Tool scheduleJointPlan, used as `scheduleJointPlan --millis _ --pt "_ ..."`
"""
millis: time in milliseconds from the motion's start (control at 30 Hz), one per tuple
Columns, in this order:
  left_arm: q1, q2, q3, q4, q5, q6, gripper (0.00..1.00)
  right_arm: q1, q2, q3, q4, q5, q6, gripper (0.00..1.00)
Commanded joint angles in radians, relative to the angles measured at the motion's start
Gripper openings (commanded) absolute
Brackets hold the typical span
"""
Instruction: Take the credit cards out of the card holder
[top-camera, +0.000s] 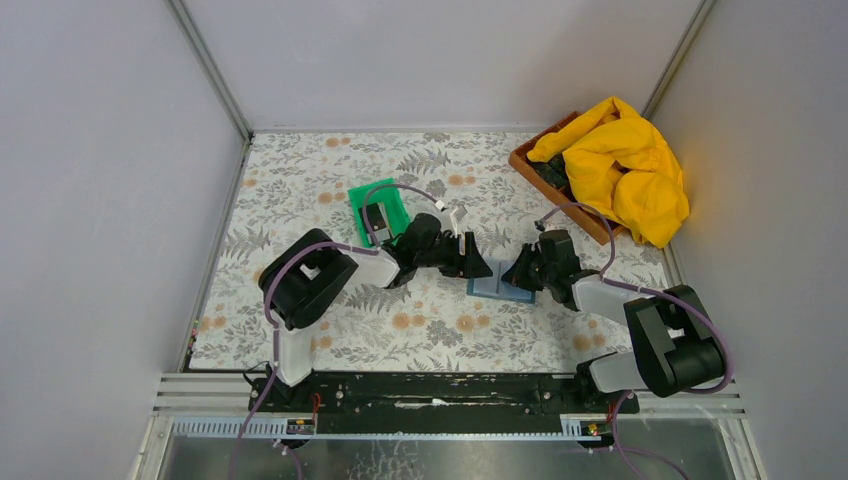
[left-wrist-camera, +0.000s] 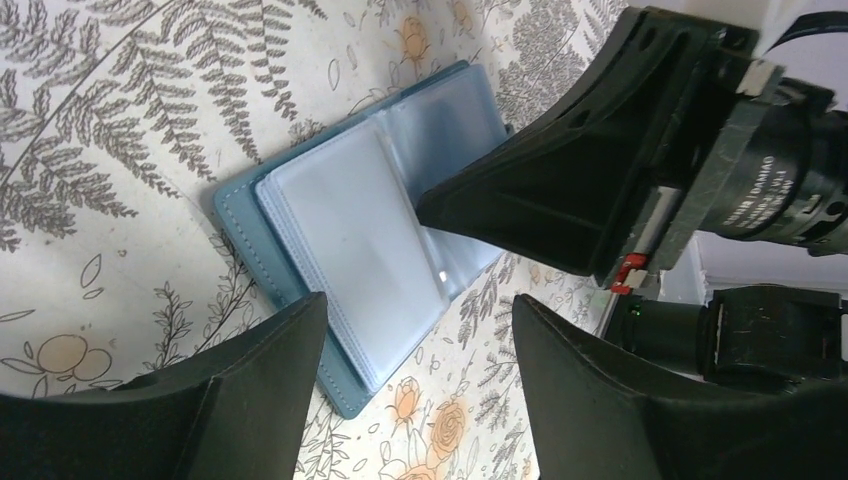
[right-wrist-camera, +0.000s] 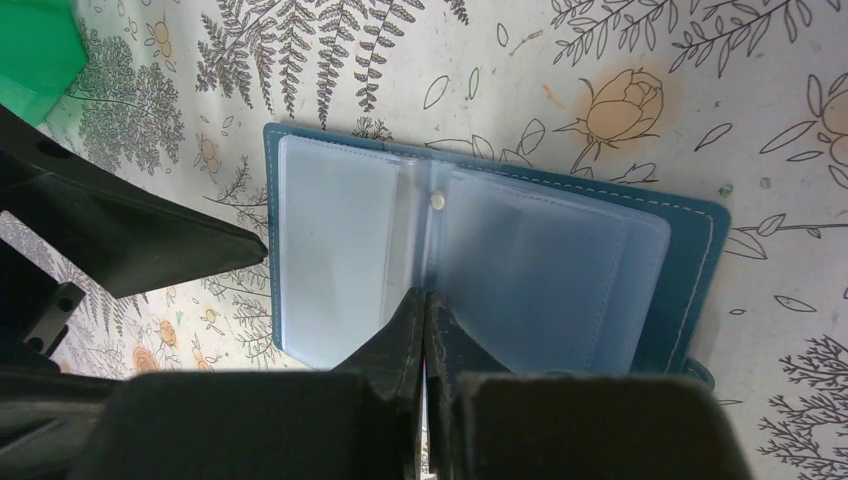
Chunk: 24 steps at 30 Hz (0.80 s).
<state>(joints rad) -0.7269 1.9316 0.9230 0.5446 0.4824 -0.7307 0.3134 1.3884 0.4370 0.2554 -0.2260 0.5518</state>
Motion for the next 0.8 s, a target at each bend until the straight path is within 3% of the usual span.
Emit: scheduleJointPlan --millis 0,767 --pt "-0.008 0.020 -0.022 0.036 -0.010 0.006 0.75 0.005 0.005 -0.018 -0.007 0.000 0.001 0.00" --pt "-0.049 -0.025 0.006 -0.027 -0.047 0.025 0.75 0.005 0.009 -0.047 0.016 0.002 0.007 0.00"
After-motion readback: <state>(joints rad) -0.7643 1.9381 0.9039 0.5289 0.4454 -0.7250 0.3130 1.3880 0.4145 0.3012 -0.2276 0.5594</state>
